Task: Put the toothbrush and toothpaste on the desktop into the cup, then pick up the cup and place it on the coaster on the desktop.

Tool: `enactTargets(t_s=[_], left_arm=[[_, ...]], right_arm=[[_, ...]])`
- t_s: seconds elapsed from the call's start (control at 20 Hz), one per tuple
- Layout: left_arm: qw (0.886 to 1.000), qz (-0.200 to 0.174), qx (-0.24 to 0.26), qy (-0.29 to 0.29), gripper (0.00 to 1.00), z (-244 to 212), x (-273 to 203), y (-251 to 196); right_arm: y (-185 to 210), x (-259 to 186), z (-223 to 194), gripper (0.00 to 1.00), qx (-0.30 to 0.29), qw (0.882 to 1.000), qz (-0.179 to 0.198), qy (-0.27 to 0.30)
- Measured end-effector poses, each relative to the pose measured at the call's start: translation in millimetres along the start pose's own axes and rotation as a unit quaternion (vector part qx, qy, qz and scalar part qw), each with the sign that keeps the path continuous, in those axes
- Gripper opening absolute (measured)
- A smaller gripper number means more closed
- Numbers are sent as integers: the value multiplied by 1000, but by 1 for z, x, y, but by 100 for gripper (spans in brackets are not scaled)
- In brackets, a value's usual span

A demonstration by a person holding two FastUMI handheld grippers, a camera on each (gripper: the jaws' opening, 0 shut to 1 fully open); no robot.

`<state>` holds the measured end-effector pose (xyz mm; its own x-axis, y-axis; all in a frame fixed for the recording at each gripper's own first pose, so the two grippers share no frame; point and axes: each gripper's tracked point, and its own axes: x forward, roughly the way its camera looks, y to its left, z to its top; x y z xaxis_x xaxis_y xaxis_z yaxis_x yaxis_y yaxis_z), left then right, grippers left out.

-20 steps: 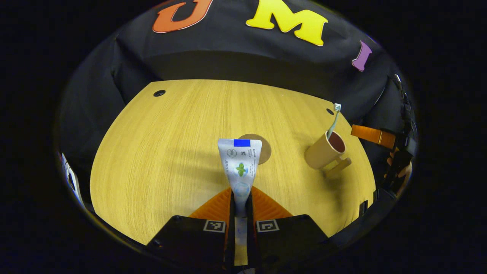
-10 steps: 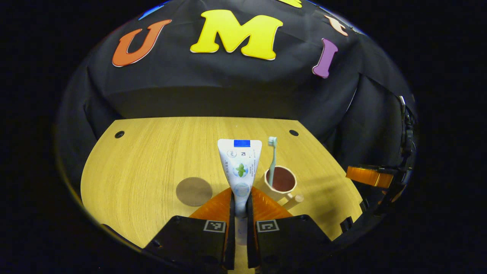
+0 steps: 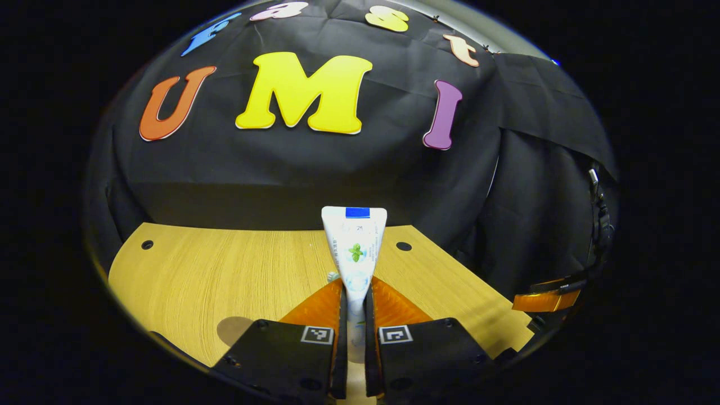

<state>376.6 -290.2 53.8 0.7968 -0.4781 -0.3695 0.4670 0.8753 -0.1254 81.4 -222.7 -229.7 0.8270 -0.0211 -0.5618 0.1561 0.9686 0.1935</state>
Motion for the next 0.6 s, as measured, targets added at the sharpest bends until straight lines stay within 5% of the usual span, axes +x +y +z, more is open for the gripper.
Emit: enactTargets(t_s=[0.6], left_arm=[[999, -13, 36, 10, 16, -42, 49, -9]], right_arm=[[-1, 18, -29, 97, -2, 999, -2, 42]])
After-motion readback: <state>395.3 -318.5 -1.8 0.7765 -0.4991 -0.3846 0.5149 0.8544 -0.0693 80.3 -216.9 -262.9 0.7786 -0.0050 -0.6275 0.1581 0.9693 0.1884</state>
